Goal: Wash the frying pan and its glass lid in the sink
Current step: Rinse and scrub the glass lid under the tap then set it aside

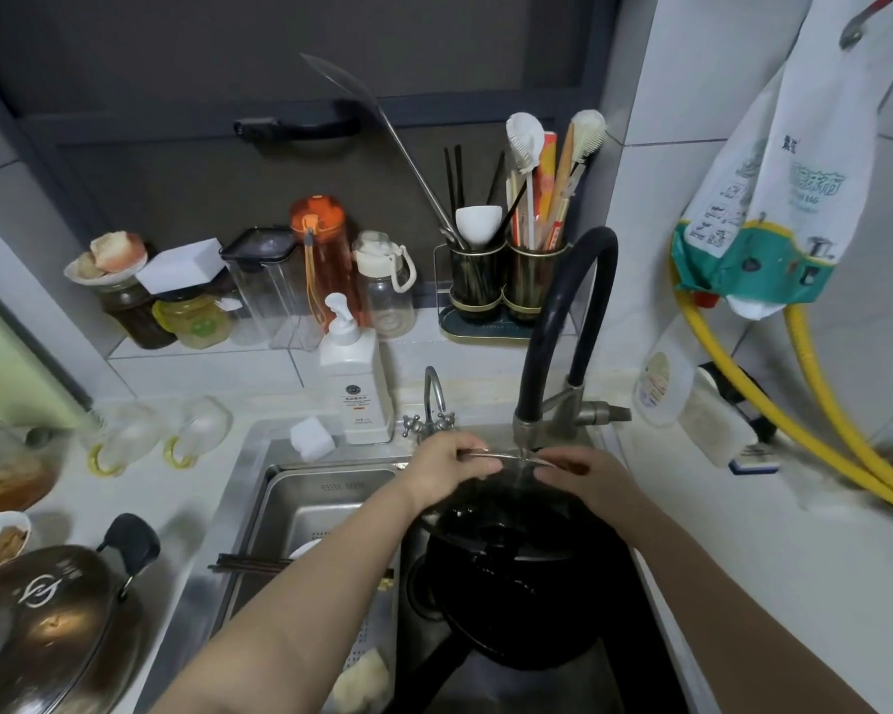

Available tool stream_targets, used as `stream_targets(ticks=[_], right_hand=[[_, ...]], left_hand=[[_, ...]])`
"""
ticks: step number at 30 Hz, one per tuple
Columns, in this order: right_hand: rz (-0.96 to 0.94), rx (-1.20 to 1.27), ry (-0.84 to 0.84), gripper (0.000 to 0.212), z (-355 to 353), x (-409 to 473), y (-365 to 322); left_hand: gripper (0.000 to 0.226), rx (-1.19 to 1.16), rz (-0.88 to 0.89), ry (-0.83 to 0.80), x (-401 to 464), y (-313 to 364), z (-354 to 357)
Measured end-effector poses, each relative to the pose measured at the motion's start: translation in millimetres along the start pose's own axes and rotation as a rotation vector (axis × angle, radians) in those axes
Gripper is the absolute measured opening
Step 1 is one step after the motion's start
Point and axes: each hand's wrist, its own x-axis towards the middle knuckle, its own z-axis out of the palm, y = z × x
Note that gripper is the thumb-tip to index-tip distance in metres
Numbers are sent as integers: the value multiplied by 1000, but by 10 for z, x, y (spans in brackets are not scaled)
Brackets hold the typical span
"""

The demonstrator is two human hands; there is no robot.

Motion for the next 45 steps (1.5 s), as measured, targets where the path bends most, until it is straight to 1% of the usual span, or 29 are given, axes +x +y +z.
stream_targets(ticks=[2, 5, 7, 9, 12, 14, 17, 20, 23, 25, 26, 28, 29, 31, 33, 36, 38, 40, 41, 43, 45], right_hand=[[-44, -129, -24, 22, -1, 57, -35], [-35, -135, 0, 18, -8, 90, -11], [-12, -81, 28, 16, -64, 52, 45], [35, 43, 100, 14, -152, 0, 132], [66, 240, 229, 13, -314, -108, 205], [74, 293, 287, 14, -383, -166, 266], [79, 364, 326, 16, -393, -209, 363], [90, 383, 319, 16, -347, -206, 388], [95, 335, 267, 19, -334, -185, 343], [107, 283, 241, 19, -351, -161, 346], [114, 259, 233, 19, -366, -148, 345], [110, 216, 213, 17, -379, -119, 310], [93, 201, 198, 16, -370, -105, 269], [50, 142, 171, 15, -310, -64, 160], [29, 33, 150, 20, -219, -20, 80], [30, -80, 152, 28, -73, -22, 65], [25, -167, 209, 34, 15, -45, 123], [-8, -262, 287, 48, 129, -71, 220], [-13, -280, 325, 57, 210, -106, 256], [-1, -239, 388, 71, 404, -195, 343], [65, -167, 403, 75, 635, -355, 364]], left_hand=[[15, 7, -3, -8, 94, 83, 85], [18, 52, 7, -44, 202, 131, 158], [15, 75, 24, -62, 232, 155, 136], [7, 77, 21, -71, 220, 134, 53], [26, 57, -4, -38, 179, -59, -86], [26, -10, -34, 2, 143, -177, -139], [22, -202, -83, 60, 142, -210, -78], [16, -317, -92, 130, 136, -143, 22], [7, -364, -93, 128, 135, -106, 61], [9, -392, -109, 135, 136, -71, 59], [15, -404, -117, 148, 142, -50, 52], [22, -403, -128, 163, 147, 8, 22], [21, -387, -127, 155, 148, 43, 10], [11, -327, -103, 114, 141, 100, 7], [7, -252, -85, 93, 113, 140, 45], [20, -152, -83, 117, 21, 165, 93], [21, -137, -88, 136, -35, 164, 102], [20, -143, -100, 170, -95, 163, 99], [20, -148, -108, 193, -120, 165, 93], [21, -170, -134, 235, -166, 162, 73], [23, -249, -158, 276, -224, 166, 30]])
